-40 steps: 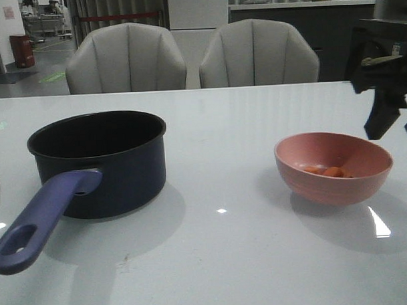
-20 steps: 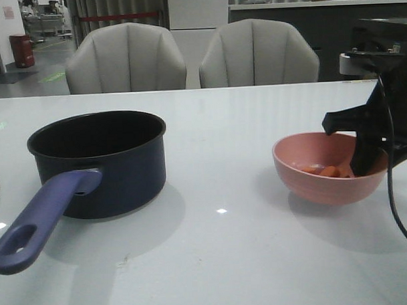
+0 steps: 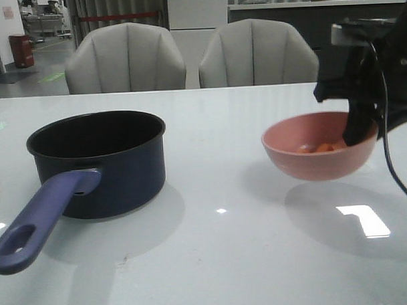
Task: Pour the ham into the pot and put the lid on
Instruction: 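Grasp the rim of the pink bowl with the right gripper, then lift the pink bowl and carry it over the saucepan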
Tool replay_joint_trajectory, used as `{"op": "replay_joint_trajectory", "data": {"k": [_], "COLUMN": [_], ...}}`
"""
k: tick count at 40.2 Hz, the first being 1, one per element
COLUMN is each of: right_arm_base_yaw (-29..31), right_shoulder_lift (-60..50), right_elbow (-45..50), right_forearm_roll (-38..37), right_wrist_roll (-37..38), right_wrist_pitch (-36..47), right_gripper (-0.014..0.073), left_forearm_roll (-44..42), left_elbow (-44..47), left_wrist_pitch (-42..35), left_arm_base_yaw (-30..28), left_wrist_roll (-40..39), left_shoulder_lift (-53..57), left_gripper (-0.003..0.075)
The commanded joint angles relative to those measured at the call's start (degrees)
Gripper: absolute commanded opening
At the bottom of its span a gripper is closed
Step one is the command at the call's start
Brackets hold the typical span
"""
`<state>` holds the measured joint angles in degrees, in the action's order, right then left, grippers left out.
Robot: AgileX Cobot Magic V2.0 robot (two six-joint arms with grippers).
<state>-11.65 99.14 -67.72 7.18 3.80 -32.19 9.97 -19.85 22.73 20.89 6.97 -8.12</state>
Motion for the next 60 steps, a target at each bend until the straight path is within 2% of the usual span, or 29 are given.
{"op": "replay_joint_trajectory", "data": {"k": [1,6,15,23,32,47,52,60], "right_arm_base_yaw": [-3.35,-9.51,-20.1,-24.66,-26.47,-26.58,-26.73,-28.56], "right_shoulder_lift": [-5.33,-5.54,-1.38,5.72,8.45,8.45,8.45,8.45], "right_elbow": [-6.58,-14.12,-24.36,-33.43,-34.0,-19.47,-14.72,-10.19], "right_forearm_roll": [0.32,0.32,0.32,-1.71,-8.02,-10.25,-10.25,-7.75], "right_wrist_roll": [-2.23,-4.18,-4.18,-3.8,-3.8,-6.14,-12.24,-29.4], "right_wrist_pitch": [-0.64,-3.9,-3.58,-2.2,14.86,49.24,58.25,66.26], "right_gripper": [0.0134,0.0131,0.0132,0.0132,0.0132,0.0136,0.0136,0.0136], "left_forearm_roll": [0.75,0.75,0.75,0.75,0.75,0.75,0.75,0.75], "left_elbow": [-1.66,-1.66,-1.66,-1.66,-1.66,-1.66,-1.66,-1.66], "left_wrist_pitch": [-4.27,-4.27,-4.27,-4.27,-4.27,-4.27,-4.27,-4.27], "left_arm_base_yaw": [0.38,0.38,0.38,0.38,0.38,0.38,0.38,0.38], "left_wrist_roll": [-0.02,-0.02,-0.02,-0.02,-0.02,-0.02,-0.02,-0.02], "left_shoulder_lift": [-0.56,-0.56,-0.56,-0.56,-0.56,-0.56,-0.56,-0.56], "left_gripper": [0.0582,0.0582,0.0582,0.0582,0.0582,0.0582,0.0582,0.0582]}}
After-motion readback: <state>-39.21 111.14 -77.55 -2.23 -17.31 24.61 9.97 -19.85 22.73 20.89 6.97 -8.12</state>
